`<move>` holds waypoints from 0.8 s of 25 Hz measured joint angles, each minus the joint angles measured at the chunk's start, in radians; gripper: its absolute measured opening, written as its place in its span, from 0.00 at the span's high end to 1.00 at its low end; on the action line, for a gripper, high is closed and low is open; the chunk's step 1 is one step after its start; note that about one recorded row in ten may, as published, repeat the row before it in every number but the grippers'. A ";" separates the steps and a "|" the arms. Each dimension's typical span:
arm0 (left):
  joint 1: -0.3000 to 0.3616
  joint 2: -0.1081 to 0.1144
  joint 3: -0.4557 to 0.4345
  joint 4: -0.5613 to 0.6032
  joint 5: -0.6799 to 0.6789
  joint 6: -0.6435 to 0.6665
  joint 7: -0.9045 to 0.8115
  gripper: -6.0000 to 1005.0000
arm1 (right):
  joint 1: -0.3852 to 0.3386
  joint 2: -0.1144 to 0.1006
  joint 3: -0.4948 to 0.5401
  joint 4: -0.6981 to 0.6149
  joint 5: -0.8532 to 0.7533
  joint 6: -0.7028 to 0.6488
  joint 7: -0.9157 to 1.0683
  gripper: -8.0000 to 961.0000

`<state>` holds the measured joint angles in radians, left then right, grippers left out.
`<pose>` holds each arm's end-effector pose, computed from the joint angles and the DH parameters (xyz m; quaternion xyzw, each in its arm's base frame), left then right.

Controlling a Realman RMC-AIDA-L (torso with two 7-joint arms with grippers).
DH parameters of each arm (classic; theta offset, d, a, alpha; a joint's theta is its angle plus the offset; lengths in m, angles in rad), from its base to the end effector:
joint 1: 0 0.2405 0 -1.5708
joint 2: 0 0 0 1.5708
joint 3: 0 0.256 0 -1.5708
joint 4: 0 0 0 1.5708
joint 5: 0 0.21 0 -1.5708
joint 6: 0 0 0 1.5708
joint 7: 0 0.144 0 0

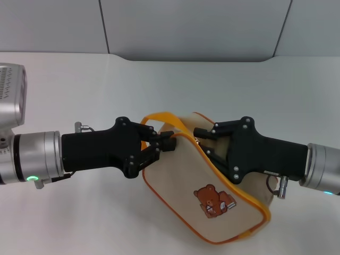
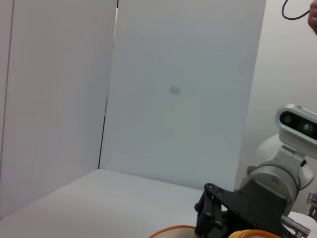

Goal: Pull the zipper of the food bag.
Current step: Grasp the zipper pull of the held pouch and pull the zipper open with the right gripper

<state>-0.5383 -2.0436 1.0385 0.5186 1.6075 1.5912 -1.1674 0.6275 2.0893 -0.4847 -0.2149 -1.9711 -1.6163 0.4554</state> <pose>-0.2254 0.3180 -0.0252 -0.9386 -0.1091 -0.3201 0.0686 0.2336 0.3077 -0.0532 -0.9163 -0.0775 0.3406 0.1960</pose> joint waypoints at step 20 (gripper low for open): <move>0.012 0.000 -0.048 -0.009 -0.002 -0.014 -0.002 0.94 | -0.043 -0.007 -0.026 0.013 -0.010 -0.054 -0.066 0.99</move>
<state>-0.5259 -2.0432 0.9903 0.5097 1.6058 1.5769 -1.1689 0.5846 2.0824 -0.5104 -0.2023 -1.9807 -1.6706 0.3896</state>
